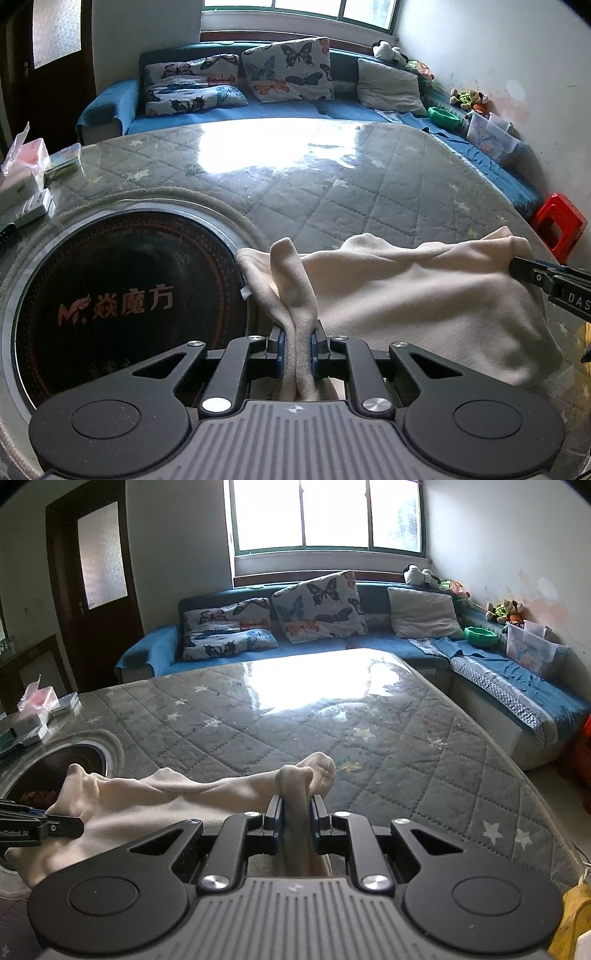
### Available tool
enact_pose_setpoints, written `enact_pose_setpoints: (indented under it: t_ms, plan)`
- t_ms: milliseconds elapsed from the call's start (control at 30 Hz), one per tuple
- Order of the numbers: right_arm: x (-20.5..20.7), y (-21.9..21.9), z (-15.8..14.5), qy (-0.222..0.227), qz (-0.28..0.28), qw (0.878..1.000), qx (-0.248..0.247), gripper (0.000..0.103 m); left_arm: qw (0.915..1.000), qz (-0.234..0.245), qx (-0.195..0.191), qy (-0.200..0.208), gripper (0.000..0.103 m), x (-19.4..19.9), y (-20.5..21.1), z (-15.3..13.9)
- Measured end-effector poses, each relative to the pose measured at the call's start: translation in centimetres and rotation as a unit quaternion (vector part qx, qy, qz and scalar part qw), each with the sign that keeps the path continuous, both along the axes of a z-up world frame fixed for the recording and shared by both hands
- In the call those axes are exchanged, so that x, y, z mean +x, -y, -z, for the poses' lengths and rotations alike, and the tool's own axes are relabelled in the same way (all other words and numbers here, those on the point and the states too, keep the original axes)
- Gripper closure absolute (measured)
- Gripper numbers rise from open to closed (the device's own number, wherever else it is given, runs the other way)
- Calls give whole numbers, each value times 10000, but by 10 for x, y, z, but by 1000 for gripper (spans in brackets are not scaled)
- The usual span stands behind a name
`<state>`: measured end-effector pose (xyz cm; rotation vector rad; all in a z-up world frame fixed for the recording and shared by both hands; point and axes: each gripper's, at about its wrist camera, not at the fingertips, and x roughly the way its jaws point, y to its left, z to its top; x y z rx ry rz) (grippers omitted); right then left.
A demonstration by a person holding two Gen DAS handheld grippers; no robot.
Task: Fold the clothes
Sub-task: 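Lower the folded edge onto the bundle and open both grippers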
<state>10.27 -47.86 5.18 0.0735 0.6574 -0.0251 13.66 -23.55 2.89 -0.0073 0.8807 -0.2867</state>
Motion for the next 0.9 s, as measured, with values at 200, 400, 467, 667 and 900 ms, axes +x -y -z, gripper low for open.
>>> enact_pose_setpoints:
  t_ms: [200,400,467,667,900]
  plan:
    - [6,2,11,-168,79,9998,-76,88,10000,10,-17,-13,85,0,-3,4]
    - [8,1,20,-272,104,9995,-111,87,10000,77,7,2,85,-1,-4,6]
    - [8,1,21,-292,99,9994,-127,87,10000,90,10,0,85,0,-5,6]
    - [6,1,25,-387,93,9991,-169,84,10000,90,22,-22,80,0,-9,6]
    - [1,-2,19,-317,110,9992,-232,70,10000,80,-24,-28,71,-1,-13,3]
